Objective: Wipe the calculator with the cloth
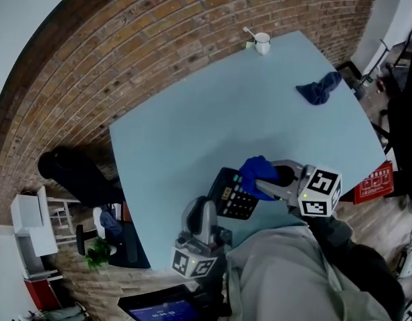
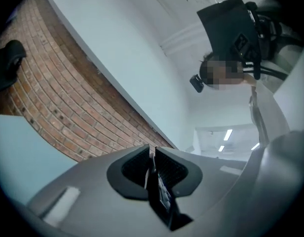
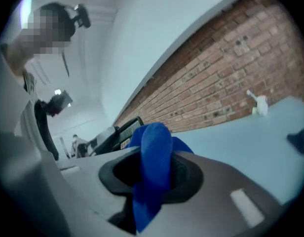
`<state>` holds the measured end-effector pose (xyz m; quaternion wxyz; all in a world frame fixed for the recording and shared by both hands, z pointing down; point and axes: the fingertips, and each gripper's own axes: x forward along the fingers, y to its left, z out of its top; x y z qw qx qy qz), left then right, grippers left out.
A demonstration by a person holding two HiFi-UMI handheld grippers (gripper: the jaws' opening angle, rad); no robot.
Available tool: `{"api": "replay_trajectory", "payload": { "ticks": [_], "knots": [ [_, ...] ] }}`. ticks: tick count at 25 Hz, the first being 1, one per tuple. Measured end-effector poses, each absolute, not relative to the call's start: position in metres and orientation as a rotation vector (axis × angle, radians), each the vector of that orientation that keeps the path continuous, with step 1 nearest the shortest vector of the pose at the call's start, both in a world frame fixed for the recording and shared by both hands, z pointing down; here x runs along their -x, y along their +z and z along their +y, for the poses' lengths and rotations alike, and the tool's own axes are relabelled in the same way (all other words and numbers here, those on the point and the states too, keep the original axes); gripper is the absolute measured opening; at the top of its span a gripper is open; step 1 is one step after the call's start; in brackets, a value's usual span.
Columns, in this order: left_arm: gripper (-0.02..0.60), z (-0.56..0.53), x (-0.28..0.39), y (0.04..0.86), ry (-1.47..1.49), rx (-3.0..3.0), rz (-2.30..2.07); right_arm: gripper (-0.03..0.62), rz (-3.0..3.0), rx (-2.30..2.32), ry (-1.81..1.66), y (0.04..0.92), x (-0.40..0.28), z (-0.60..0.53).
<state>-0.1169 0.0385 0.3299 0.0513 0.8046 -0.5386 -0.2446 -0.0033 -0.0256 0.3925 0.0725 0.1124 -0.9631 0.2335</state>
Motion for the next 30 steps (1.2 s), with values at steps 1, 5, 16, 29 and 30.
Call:
{"api": "replay_trajectory", "payload": {
  "ticks": [1, 5, 16, 29, 30],
  "knots": [
    [0.038, 0.036, 0.121, 0.33, -0.775, -2.408, -1.655, 0.101, -2.885, -0.418, 0.524, 0.387, 0.005, -0.024],
    [0.038, 0.03, 0.127, 0.332, -0.882, -2.266, -1.698, 0.101, -2.674, -0.416, -0.18, 0.377, 0.027, 0.008],
    [0.04, 0.032, 0.158, 0.334, -1.153, -2.007, -1.606, 0.093, -2.714, -0.409, -0.32, 0.365, 0.026, 0.016],
    [0.04, 0.029, 0.148, 0.34, -1.22, -1.888, -1.595, 0.095, -2.379, -0.259, -0.98, 0.375, 0.068, 0.066],
    [0.04, 0.03, 0.15, 0.341, -1.243, -1.871, -1.57, 0.095, -2.37, -0.258, -0.991, 0.376, 0.064, 0.066]
  ]
}}
